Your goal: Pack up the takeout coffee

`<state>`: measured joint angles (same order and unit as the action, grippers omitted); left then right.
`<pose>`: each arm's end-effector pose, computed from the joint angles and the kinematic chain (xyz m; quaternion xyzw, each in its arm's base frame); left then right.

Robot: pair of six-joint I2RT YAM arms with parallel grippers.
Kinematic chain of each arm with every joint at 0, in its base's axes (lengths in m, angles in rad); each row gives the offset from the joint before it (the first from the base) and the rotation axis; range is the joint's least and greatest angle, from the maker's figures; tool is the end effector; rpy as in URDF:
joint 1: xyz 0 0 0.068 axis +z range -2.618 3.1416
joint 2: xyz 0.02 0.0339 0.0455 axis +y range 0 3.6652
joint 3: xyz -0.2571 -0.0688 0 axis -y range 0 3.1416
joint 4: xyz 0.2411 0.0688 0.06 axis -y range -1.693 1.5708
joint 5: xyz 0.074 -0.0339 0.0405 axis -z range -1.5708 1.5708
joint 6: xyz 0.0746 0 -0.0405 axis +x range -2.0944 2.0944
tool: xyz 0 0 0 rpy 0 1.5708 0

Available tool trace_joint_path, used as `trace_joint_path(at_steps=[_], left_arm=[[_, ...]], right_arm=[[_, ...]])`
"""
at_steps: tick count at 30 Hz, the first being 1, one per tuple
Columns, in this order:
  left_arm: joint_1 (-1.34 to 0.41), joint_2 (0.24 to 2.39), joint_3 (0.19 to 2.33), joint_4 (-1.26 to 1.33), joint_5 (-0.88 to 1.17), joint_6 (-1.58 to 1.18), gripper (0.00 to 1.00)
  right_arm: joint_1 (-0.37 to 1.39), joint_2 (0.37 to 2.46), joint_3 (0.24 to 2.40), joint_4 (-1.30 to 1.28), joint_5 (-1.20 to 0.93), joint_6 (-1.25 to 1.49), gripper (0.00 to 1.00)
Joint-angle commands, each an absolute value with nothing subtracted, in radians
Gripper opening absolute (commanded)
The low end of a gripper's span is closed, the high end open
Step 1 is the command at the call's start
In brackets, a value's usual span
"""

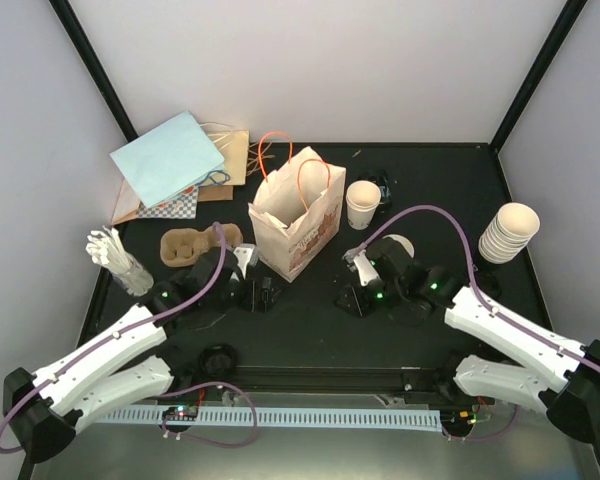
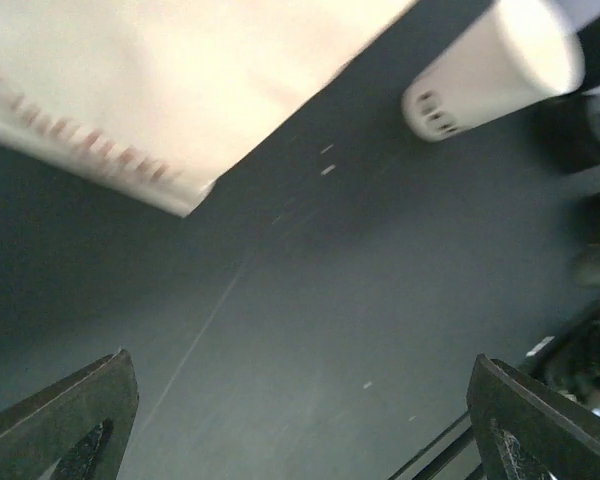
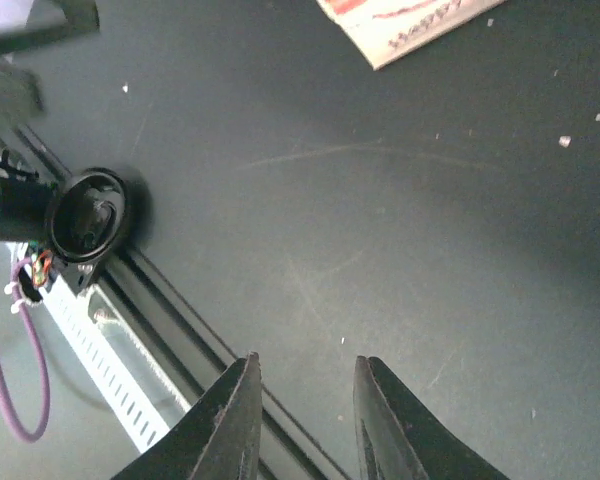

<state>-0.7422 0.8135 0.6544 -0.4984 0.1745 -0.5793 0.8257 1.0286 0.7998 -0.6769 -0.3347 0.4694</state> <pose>0.1443 -0.1499 0.2313 0.1110 0.8880 -0.3313 0.2988 0.1345 0.1819 0.2238 -0.2187 0.9076 0.3197 0.1618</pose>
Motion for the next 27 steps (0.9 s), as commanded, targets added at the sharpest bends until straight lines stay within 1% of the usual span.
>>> trace_joint_path(at_steps=[1,5,8,11,13,17,21,24,27], left_arm=[[-0.756,0.832,0.652,-0.733,0.049,-0.779,0.92],[-0.77,0.822,0.648,-0.764,0.037,-0.817,0.89],[-0.78,0.827,0.707,-0.882,-0.014,-0.838,0.87],[-0.789,0.827,0.725,-0.988,-0.037,-0.919,0.86],[-0.8,0.829,0.71,-1.028,-0.03,-0.981,0.8],[-0.884,0.869,0.693,-1.081,-0.041,-1.044,0.76],[-0.993,0.968,0.706,-1.167,-0.102,-1.154,0.74],[-1.033,1.045,0.696,-1.214,-0.113,-1.235,0.58],[-1.051,1.108,0.681,-1.219,-0.105,-1.268,0.54]], right_arm=[[0.849,1.041,0.804,-0.542,-0.261,0.489,0.3],[0.906,1.087,0.833,-0.546,-0.215,0.468,0.34],[0.961,1.123,0.827,-0.537,-0.175,0.47,0.33],[0.982,1.123,0.796,-0.494,-0.156,0.483,0.33],[0.982,1.11,0.77,-0.451,-0.158,0.494,0.33],[0.982,1.075,0.735,-0.404,-0.152,0.502,0.33],[0.982,1.061,0.725,-0.407,-0.148,0.484,0.33],[0.982,1.046,0.714,-0.412,-0.143,0.467,0.33],[0.981,1.025,0.701,-0.414,-0.142,0.457,0.33]])
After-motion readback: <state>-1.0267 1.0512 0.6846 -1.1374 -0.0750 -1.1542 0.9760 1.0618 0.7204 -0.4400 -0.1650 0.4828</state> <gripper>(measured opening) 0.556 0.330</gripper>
